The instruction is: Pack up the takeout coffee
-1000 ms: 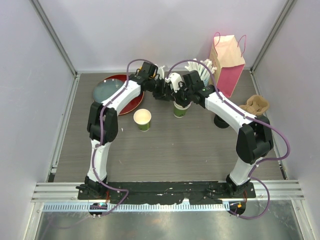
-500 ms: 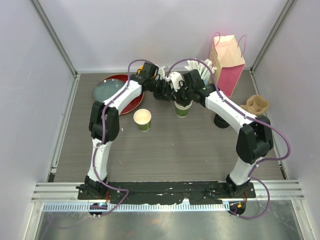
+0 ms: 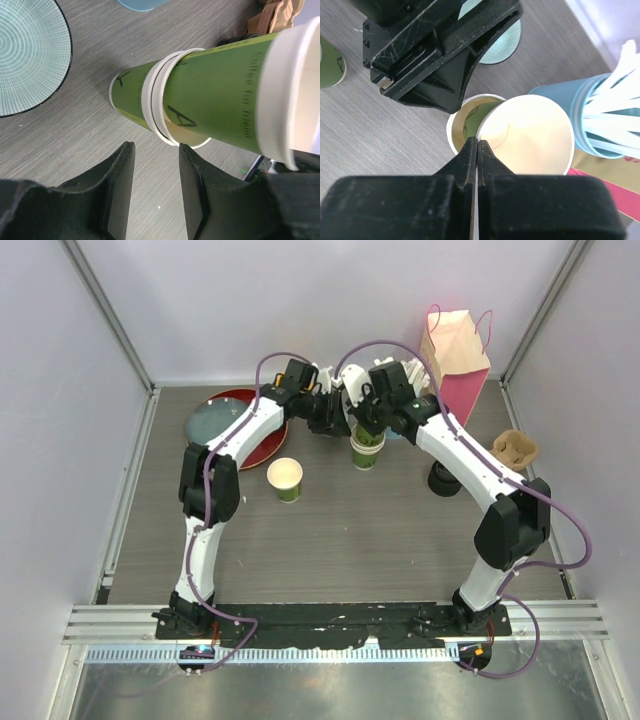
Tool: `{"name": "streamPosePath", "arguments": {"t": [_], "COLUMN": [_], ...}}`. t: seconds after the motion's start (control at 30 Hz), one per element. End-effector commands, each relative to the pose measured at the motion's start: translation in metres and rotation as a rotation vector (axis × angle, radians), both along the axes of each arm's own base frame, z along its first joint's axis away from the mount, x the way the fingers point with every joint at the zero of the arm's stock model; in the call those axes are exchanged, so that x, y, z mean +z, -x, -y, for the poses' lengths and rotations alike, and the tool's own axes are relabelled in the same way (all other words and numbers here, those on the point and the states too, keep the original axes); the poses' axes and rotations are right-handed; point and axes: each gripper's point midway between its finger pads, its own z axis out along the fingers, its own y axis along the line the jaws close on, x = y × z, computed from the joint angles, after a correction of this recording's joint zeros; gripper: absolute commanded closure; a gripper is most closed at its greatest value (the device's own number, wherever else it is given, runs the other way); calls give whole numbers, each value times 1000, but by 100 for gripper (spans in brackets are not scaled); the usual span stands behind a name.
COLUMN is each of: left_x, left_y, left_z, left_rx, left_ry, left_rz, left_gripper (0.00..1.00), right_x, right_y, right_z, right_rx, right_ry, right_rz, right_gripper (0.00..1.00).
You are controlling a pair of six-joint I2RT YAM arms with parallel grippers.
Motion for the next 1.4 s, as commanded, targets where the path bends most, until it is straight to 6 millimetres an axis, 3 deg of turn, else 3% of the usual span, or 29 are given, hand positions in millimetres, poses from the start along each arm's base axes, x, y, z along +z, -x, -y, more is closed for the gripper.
{"name": "streamPosePath", "arguments": {"t": [0.0, 0.13, 0.2, 0.33, 0.37, 0.4, 0.47, 0.5, 0.57, 0.6, 0.67, 0.7, 0.73, 0.9, 1.0, 1.1, 1.37], "left_x": [32, 40, 53, 87, 89, 102, 111, 126, 128, 142, 138, 147, 136, 120, 103, 97, 97], "left_y": [-5, -5, -7, -17, -17, -21, -19, -20, -16, -16, -13, -11, -8, 4, 15, 22, 26], "left_z": [4, 0, -3, -34, -42, -60, -80, -99, -124, -146, -170, -190, -202, -249, -261, -261, -262], "left_rx": [-20, -28, -27, 9, 15, 34, 48, 71, 78, 108, 120, 154, 159, 220, 231, 227, 206], "left_ry": [24, 15, 20, -6, -24, -39, -59, -55, -87, -96, -136, -148, -169, -219, -234, -231, -246], "left_rz": [83, 91, 114, 184, 187, 229, 241, 270, 286, 320, 328, 348, 331, 308, 266, 249, 276], "left_gripper": [56, 55, 53, 45, 44, 43, 42, 41, 39, 38, 37, 36, 36, 35, 35, 35, 35], "right_x": [85, 105, 117, 141, 141, 142, 128, 124, 101, 93, 67, 57, 38, -10, -34, -49, -71], "right_y": [1, 6, 8, 28, 42, 50, 71, 78, 94, 98, 105, 107, 107, 107, 102, 98, 100], "right_z": [10, 11, 16, 2, -16, -21, -43, -48, -64, -68, -76, -79, -83, -89, -93, -97, -102], "right_rx": [-11, -8, -29, -12, 30, 44, 90, 108, 146, 153, 176, 184, 192, 201, 207, 215, 240], "right_ry": [-37, -42, -28, -22, -21, -18, -3, -10, -15, -18, -27, -36, -32, -4, 20, 11, -25], "right_rz": [188, 222, 247, 292, 296, 303, 281, 270, 221, 205, 154, 136, 112, 53, 35, 18, -50], "right_gripper": [99, 99, 99, 99, 99, 99, 99, 99, 99, 99, 99, 99, 99, 99, 99, 99, 99]}}
